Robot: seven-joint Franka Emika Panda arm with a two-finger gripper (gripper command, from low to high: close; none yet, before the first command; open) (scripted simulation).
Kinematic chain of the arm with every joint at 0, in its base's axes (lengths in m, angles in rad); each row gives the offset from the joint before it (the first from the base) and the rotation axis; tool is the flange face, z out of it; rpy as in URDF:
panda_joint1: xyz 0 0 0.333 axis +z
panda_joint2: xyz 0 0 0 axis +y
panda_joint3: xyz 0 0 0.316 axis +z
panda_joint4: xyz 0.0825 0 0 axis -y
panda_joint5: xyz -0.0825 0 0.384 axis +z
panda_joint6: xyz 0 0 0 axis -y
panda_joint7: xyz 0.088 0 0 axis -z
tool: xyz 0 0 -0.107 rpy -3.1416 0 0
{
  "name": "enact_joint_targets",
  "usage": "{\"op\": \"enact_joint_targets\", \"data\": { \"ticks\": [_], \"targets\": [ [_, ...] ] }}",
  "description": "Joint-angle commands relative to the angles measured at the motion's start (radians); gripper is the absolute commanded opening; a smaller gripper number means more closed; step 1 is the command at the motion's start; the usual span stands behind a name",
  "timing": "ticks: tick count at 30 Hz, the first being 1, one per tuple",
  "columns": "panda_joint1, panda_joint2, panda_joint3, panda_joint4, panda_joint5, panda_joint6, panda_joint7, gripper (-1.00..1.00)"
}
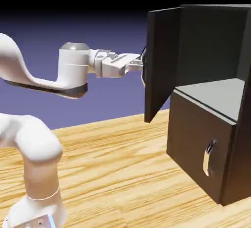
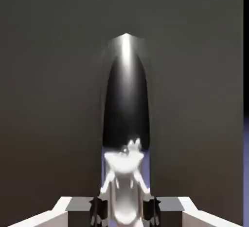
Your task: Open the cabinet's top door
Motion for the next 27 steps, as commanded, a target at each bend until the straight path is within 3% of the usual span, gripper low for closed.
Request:
{"op": "enact_joint_targets", "data": {
  "ticks": [1, 12, 27],
  "targets": [
    [0.002, 0.01, 0.036, 0.01, 0.04, -0.041, -0.001, -1.0],
    [-0.084, 0.25, 0.434, 0.256, 0.39, -0.506, 0.049, -1.0],
    [-0.469, 0.697, 0.977, 0.729, 0.522, -1.084, 0.219, -1.0]
  ]
}}
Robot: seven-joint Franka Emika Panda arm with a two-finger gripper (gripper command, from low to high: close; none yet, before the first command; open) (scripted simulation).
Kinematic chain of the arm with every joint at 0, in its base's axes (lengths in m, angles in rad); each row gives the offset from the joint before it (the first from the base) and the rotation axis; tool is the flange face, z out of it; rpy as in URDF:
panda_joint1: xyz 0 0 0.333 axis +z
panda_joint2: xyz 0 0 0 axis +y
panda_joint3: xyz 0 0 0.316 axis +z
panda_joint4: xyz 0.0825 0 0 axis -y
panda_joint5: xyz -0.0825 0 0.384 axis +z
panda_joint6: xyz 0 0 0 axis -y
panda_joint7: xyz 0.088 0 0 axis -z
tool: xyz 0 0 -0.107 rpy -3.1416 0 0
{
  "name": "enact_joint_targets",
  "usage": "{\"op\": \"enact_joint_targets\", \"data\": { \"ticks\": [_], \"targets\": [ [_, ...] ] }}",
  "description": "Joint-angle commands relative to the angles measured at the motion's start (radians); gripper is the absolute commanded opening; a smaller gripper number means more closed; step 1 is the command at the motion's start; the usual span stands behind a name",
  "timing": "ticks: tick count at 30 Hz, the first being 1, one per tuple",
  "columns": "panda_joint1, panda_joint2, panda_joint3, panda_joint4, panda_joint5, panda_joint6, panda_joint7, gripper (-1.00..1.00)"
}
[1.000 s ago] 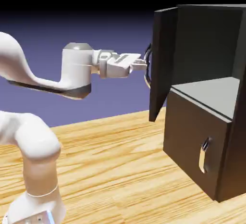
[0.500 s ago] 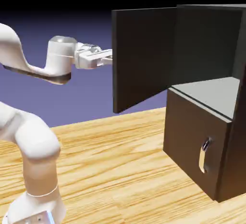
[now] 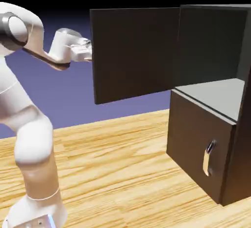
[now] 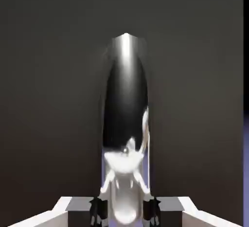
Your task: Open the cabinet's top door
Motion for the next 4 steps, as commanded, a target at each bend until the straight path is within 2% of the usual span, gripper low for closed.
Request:
{"op": "enact_joint_targets", "data": {
  "ticks": [1, 4],
  "targets": [
    [-0.027, 0.027, 0.037, 0.021, -0.002, -0.03, 0.014, -1.0],
    [-0.124, 0.066, 0.146, 0.067, -0.001, -0.08, 0.034, -1.0]
  ]
}}
